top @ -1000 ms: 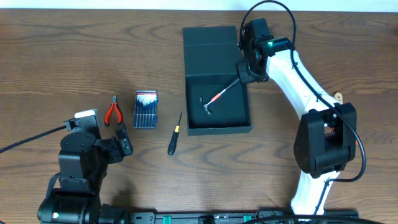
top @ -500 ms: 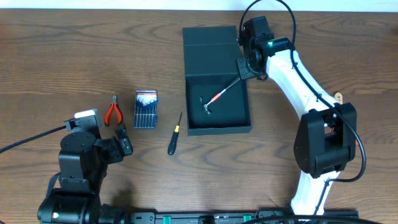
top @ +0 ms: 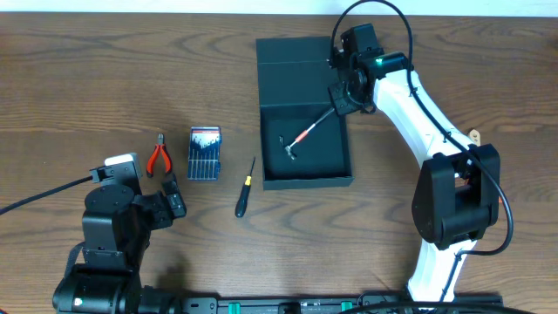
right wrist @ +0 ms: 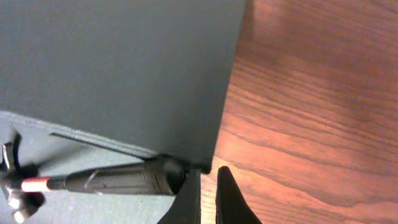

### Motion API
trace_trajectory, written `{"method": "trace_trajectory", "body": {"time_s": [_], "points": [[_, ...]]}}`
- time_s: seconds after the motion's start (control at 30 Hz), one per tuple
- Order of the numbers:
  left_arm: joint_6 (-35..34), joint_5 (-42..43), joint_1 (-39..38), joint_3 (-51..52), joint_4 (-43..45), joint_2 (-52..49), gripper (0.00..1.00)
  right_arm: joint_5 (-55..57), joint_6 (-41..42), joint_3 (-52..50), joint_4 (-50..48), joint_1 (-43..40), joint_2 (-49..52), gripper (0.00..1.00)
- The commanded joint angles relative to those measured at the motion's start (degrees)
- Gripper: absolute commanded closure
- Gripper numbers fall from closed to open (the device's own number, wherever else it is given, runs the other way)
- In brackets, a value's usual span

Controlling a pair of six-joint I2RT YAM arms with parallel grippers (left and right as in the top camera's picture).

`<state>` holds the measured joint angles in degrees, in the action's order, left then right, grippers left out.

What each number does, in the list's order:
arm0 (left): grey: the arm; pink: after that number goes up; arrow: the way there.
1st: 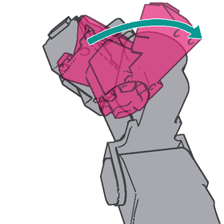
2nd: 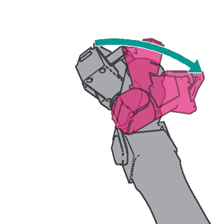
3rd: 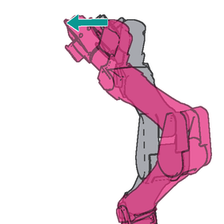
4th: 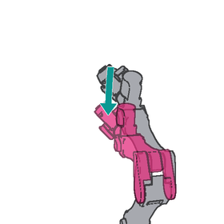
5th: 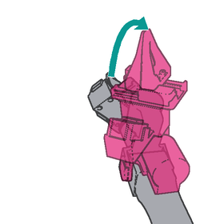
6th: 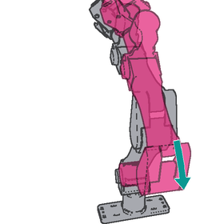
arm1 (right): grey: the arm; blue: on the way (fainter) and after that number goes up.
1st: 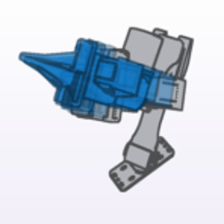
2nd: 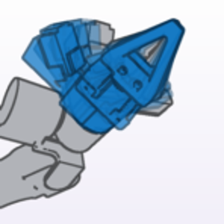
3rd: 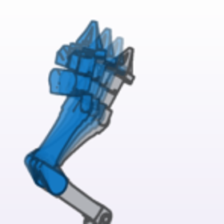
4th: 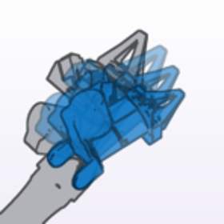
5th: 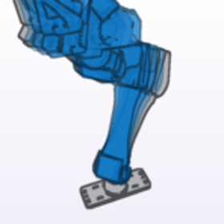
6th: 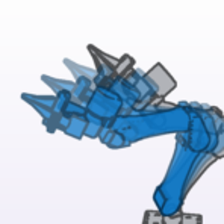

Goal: Pack container

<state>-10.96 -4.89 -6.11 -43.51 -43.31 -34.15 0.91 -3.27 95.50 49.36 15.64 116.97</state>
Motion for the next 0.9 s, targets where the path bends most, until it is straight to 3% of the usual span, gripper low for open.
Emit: {"method": "trace_trajectory", "body": {"time_s": [0.0,0.27,0.57,0.87], "points": [[-0.79,-0.04,0.2,-1.46,0.04,-0.04,0.02,-2.16,-1.99,-0.24,0.66,-0.44,0.37,0.99],[-0.79,-0.04,0.2,-1.46,0.02,-0.04,0.02,-4.57,-4.52,-0.24,1.01,-0.46,0.37,0.99],[-0.79,-0.04,0.2,-1.46,0.04,-0.04,0.02,13.29,3.02,-0.24,-4.0,-0.46,0.37,0.99],[-0.79,-0.04,0.2,-1.46,0.04,-0.04,0.01,6.82,-4.42,-0.24,-8.48,-0.44,0.37,0.99]]}}
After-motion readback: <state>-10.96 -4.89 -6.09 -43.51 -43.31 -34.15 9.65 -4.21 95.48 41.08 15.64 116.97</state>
